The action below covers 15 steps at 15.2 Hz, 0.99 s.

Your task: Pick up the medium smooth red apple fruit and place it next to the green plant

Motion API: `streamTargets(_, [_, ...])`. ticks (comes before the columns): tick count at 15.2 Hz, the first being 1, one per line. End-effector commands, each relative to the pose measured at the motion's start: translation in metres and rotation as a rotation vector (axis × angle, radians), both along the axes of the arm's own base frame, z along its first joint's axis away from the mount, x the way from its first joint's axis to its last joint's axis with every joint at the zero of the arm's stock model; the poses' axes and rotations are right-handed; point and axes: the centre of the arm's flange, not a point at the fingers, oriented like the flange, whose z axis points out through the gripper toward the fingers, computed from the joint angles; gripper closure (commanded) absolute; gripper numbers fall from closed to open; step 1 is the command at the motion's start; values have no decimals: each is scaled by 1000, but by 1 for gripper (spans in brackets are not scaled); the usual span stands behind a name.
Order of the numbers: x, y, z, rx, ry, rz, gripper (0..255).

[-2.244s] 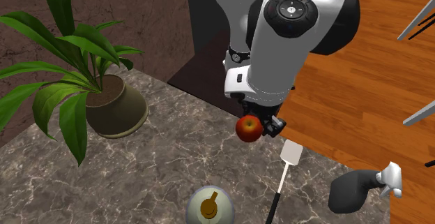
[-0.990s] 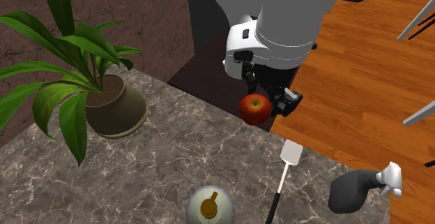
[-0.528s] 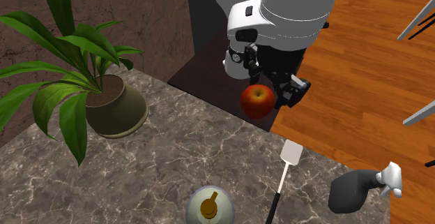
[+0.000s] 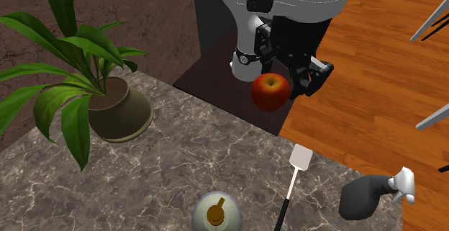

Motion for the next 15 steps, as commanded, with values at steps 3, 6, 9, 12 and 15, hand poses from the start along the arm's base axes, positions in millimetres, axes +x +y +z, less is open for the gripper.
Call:
streamTargets(3, [-1,-1,21,0,0,0,255])
streamTargets(6, [-1,-1,37,0,0,0,255])
streamTargets(9, [-1,-1,53,0,0,0,255])
streamTargets(12, [-1,-1,69,0,0,0,255])
streamTargets(15, [-1,-1,85,0,0,0,255])
